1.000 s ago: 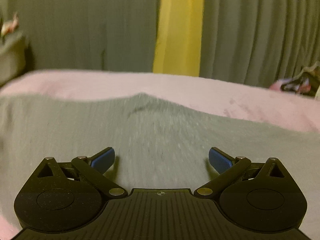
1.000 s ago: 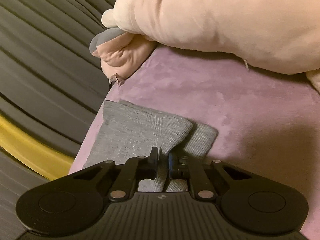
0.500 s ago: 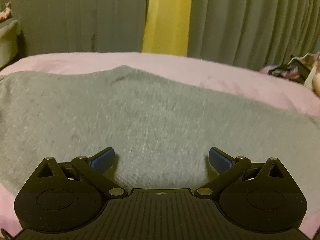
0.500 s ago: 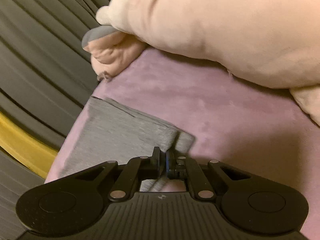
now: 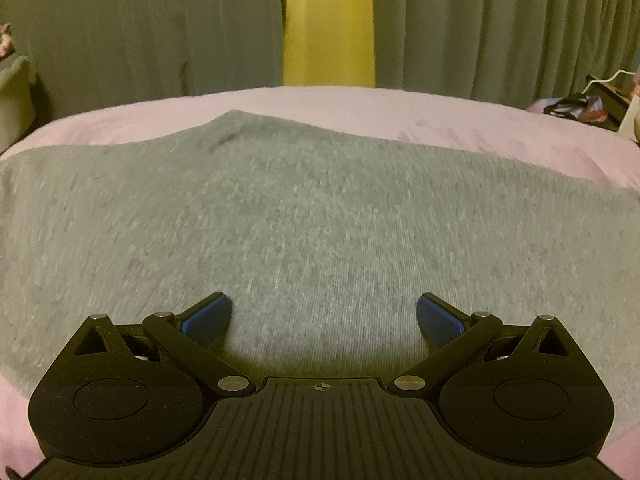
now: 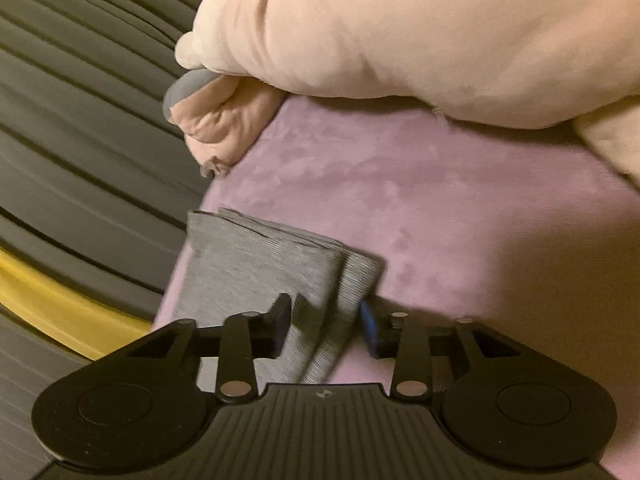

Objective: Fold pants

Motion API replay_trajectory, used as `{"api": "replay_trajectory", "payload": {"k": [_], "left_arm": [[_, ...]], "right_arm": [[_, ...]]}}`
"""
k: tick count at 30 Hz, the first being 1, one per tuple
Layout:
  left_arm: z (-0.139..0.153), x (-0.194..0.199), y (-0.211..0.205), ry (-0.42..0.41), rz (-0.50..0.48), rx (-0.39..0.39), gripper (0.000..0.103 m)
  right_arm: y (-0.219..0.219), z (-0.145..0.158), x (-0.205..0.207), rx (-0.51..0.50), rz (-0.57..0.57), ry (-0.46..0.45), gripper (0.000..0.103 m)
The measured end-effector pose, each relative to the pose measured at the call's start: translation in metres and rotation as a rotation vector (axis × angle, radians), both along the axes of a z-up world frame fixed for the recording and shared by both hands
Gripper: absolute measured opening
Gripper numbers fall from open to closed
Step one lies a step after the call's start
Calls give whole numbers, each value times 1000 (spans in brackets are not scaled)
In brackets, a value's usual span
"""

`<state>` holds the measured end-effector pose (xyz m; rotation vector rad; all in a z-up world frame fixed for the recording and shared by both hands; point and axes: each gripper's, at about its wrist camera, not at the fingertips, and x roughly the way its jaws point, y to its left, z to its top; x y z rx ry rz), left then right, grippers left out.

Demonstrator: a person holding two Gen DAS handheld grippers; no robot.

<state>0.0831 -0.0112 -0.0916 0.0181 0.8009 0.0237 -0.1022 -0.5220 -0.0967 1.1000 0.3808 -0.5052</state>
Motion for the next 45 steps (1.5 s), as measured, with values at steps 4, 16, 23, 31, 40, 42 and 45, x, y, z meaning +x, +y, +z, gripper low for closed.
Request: {"api": "replay_trajectory", "payload": {"k": [4,16,23,31,40,42,45], "left_arm": [[0,1,1,1,4,-10,103],[2,2,3,1,12,-27,103],[10,-1,16,-24,54,-88,103],[28,-14,30,-85,77,-168,103],[36,-18,41,-90,105,-249,103],[34,-17,41,-80,87,-265,103],[31,-14,37,-67,40,-290,103]], "right_arm": [[-12,-7,9,60,-2,-69,15],[6,24,34,-164,101,46,13],[61,98,62,-527,221,116,12],[222,154,103,-933,678,20,12],[373,66,117,-918,1356,162,37],[376,72,108,-909,1378,101,53],[344,100,101,-758,1268,-78,90]]}}
